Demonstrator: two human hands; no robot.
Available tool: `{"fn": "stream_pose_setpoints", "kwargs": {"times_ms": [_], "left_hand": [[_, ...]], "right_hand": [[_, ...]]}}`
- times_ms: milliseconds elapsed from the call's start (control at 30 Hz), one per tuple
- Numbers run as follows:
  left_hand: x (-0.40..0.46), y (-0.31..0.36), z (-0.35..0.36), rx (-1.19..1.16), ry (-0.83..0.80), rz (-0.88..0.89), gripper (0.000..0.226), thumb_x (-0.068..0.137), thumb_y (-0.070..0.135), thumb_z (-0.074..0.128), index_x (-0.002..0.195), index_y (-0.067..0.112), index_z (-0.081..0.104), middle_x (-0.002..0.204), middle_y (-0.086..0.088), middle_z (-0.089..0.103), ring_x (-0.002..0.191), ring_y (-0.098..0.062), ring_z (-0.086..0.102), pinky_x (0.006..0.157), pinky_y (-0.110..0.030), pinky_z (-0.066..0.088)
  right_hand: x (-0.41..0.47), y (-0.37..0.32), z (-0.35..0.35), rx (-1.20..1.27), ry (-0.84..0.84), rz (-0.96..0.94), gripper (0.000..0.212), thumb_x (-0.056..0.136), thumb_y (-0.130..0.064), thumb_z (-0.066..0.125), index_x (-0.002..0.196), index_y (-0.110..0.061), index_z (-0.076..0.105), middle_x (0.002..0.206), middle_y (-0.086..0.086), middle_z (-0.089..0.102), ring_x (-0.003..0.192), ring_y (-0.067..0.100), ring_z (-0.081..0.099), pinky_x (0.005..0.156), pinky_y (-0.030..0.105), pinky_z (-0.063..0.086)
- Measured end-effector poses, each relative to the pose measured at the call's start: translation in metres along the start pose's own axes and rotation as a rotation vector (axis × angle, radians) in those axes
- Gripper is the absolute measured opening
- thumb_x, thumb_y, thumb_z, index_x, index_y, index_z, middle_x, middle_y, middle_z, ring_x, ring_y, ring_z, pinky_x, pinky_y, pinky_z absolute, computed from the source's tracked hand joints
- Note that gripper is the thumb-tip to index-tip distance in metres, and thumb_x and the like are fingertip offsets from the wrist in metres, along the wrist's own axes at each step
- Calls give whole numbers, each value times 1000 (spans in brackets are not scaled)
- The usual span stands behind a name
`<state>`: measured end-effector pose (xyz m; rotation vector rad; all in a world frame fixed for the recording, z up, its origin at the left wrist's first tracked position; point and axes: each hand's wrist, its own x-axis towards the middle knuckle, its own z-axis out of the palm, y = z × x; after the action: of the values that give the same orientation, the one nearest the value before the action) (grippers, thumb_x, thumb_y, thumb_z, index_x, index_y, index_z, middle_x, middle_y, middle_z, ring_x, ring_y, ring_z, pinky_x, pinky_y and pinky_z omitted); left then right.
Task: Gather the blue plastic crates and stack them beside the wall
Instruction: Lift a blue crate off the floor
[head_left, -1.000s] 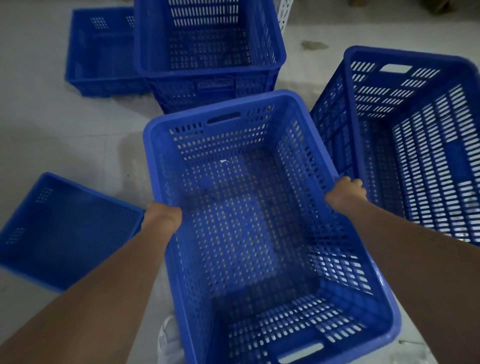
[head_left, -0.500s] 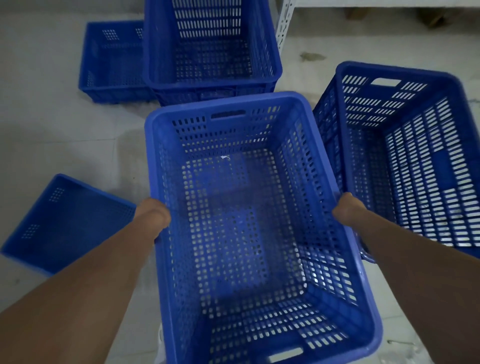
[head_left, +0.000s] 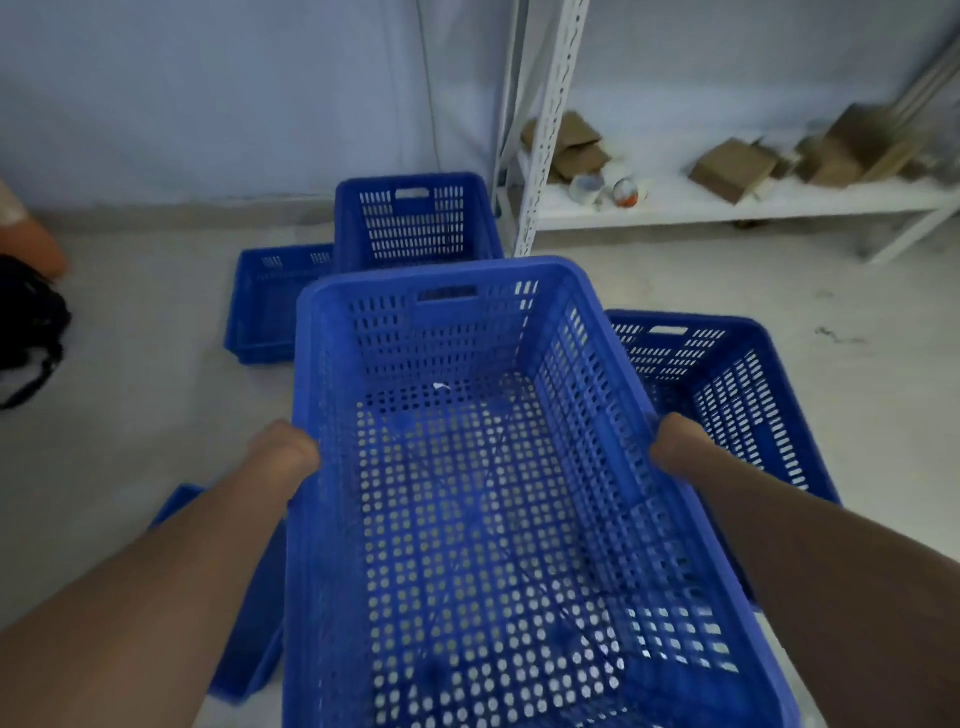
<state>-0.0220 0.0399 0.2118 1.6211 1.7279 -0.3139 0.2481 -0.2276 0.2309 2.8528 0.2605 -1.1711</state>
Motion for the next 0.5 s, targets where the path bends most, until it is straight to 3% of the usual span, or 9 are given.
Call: {"fn": "stream_pose_setpoints", "kwargs": {"times_ms": [100, 233, 300, 367, 433, 500], "left_hand": [[-26, 35, -61, -21, 66, 106, 36, 94, 8, 51, 125, -10, 51, 131, -28, 54, 120, -40, 53, 102, -43, 44], [-59, 82, -142, -194, 92, 138, 38, 93, 7, 50, 127, -10, 50, 130, -28, 54, 118, -41, 55, 101, -50, 45], [-76, 102, -183, -220, 117, 184, 36, 90, 7, 53, 122, -9, 54, 125, -28, 58, 113, -41, 58, 98, -51, 48], [-96, 123, -224, -237, 134, 241, 37, 89, 9, 54, 121, -8, 55, 125, -27, 58, 112, -40, 60, 97, -50, 49], [-114, 143, -262, -299, 123, 293, 37, 89, 10, 55, 121, -8, 54, 121, -24, 59, 110, -38, 60, 97, -49, 49], [-132, 159, -302, -330, 138, 325, 35, 86, 8, 58, 118, -6, 56, 103, -21, 60, 101, -34, 61, 94, -48, 51]], "right_hand": [[-44, -16, -61, -49, 78, -61, 9, 95, -9, 45, 101, -3, 46, 66, 5, 38, 53, 14, 37, 61, 29, 40], [-100, -44, -138, -26, 195, -116, 18, 96, -12, 41, 90, -5, 56, 67, 5, 41, 58, 15, 42, 57, 24, 38], [-122, -56, -174, -25, 276, -159, 22, 94, -10, 43, 104, 1, 59, 87, 15, 56, 88, 29, 60, 69, 28, 43], [-145, -67, -209, -6, 338, -162, 34, 94, -12, 44, 121, 8, 53, 119, 23, 58, 113, 35, 56, 87, 34, 45], [-175, -80, -242, 18, 388, -161, 38, 95, -13, 42, 125, 9, 49, 129, 25, 53, 117, 36, 54, 92, 36, 44], [-202, -91, -273, -25, 435, -185, 38, 96, -13, 39, 126, 8, 50, 131, 24, 53, 118, 34, 53, 94, 36, 44]]}}
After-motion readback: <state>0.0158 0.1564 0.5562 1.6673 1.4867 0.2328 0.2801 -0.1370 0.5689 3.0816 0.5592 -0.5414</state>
